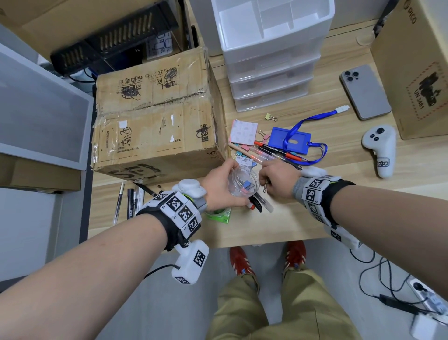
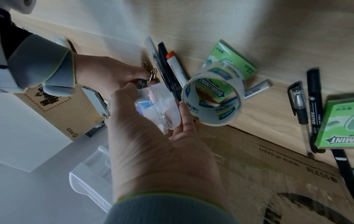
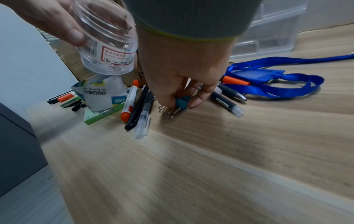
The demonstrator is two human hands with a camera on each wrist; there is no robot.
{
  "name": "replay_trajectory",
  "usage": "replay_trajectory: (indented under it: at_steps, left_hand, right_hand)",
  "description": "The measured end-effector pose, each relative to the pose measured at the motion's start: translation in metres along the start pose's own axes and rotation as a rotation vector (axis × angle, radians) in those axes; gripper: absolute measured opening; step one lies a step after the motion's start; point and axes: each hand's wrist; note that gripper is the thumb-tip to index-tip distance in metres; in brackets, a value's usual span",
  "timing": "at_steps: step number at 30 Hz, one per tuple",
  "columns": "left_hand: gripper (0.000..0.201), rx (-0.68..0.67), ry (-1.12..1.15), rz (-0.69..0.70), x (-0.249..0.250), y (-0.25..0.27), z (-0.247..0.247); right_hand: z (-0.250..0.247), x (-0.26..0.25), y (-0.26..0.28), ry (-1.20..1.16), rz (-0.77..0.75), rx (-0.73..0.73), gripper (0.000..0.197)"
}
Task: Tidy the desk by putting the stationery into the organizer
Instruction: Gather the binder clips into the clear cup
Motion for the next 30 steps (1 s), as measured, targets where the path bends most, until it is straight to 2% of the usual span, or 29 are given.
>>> replay_trajectory:
  at_steps: [13,22,30]
  left_hand:
    - [0.071,0.009,-0.002,-0.008,0.002,-0.003,0.001]
    - [0.069,0.001,0.012,-0.001,0.004,-0.005,-0.001]
    - [0.069,0.015,0.006,0.007,0.003,-0.006,0.002]
  right_hand:
    - [0.004,0.006,-0.003,0.055,-0.043,-0.034,0.02]
    - [0.002,0.0,-0.01,0.094,0.064,-0.055,0.02]
    - [-0.005,-0.006,-0.007,0.107,0.067,-0.039,0.02]
Point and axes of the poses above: each hand's wrist, its own y-axis away from the middle knuckle, its own z-axis out of the palm, x = y × z, and after that the axes turned 13 degrees about -x, right-handed
